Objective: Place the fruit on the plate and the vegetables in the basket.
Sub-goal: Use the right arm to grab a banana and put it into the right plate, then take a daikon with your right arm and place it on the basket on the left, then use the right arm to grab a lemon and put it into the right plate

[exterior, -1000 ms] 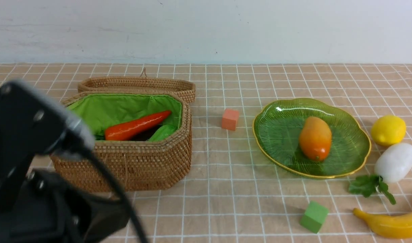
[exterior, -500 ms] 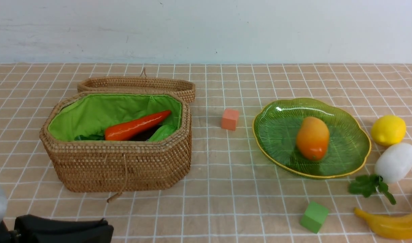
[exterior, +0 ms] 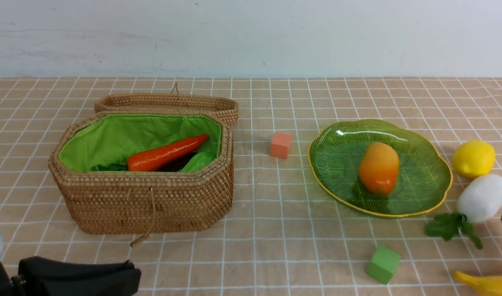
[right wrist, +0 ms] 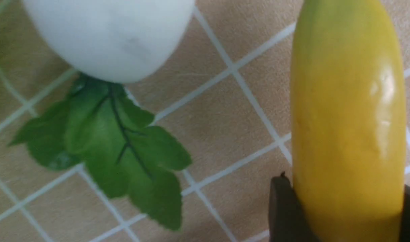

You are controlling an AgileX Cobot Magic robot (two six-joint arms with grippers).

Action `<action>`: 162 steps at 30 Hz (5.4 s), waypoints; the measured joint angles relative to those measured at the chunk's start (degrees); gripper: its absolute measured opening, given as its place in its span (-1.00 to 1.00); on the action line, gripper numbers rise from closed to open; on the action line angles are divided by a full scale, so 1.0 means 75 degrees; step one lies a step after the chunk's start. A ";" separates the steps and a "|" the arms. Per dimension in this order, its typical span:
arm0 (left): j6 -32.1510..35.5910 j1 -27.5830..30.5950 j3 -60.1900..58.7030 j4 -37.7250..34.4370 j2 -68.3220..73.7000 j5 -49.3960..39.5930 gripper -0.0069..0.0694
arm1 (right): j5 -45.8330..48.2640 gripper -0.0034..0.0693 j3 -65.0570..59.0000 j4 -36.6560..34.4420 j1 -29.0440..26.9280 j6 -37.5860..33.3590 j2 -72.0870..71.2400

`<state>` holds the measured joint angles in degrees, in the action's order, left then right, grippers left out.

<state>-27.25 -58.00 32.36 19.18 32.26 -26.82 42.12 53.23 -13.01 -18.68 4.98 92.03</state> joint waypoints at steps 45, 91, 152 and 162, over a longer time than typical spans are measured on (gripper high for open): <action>0.0000 0.0000 0.0000 0.0150 0.0000 0.0323 -0.85 | 0.1880 0.78 0.4425 -0.0043 0.0614 0.0883 0.2982; -0.5104 0.0000 0.0414 0.4639 -0.0006 -0.2400 -0.85 | -0.2492 0.92 0.8103 -0.2801 0.8131 -0.7628 0.4145; -0.4767 0.0000 0.0414 0.3802 -0.0006 0.0576 -0.83 | 0.2536 0.73 0.7238 -0.0624 0.0816 -0.1266 0.3702; -0.4736 0.0000 0.0414 0.3816 -0.0006 0.0576 -0.81 | 0.2553 0.73 0.7302 -0.0817 0.3675 -0.2228 0.3288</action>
<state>-62.77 -58.00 35.46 47.80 32.21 -22.51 61.27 107.99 -19.14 8.88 -11.73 116.68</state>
